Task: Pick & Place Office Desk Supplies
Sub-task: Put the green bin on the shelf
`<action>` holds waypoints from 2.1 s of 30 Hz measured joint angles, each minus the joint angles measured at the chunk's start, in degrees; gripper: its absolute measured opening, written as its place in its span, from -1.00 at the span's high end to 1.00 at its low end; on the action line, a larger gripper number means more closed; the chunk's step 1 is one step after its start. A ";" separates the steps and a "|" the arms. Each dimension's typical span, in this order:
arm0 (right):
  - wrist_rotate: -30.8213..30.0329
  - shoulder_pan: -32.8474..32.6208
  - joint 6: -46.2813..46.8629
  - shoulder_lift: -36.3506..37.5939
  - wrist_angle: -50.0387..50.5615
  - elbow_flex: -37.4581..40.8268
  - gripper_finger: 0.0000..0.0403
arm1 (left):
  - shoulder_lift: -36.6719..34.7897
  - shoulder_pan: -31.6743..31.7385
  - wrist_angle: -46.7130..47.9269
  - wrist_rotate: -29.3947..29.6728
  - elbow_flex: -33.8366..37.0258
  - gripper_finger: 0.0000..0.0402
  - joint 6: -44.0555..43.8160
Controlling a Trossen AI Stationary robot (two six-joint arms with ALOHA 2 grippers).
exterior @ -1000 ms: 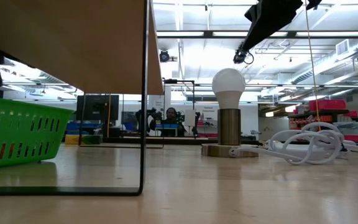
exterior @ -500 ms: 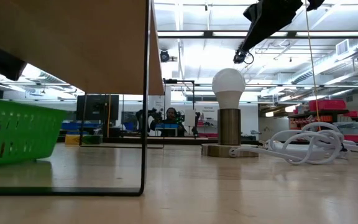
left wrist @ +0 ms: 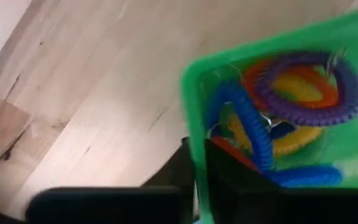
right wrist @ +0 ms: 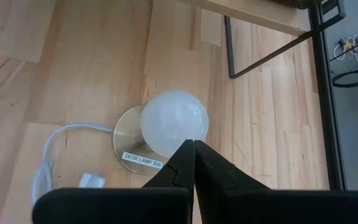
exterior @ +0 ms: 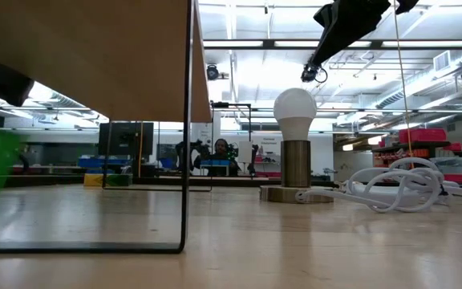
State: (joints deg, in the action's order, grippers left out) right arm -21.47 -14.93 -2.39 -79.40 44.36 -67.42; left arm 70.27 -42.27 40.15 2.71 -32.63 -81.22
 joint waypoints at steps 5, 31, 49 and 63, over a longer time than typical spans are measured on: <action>0.00 -0.01 -0.02 0.00 0.00 0.00 0.97 | -0.14 -0.99 1.86 -1.90 -0.10 0.96 -0.21; 0.00 -0.01 0.17 0.00 -0.20 0.00 0.97 | -3.49 -11.03 7.20 -0.51 -0.08 0.96 8.06; 0.01 -0.01 0.17 0.00 -0.38 0.00 0.97 | -12.08 -12.12 7.30 -3.43 -0.13 0.97 7.39; 0.04 0.01 0.17 0.00 -0.42 0.00 0.97 | -13.13 -12.21 16.91 -5.84 -0.10 0.97 10.75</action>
State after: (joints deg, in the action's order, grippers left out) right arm -21.43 -14.92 -2.22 -79.40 43.94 -67.42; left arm 57.15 -54.48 57.06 -3.14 -32.73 -70.46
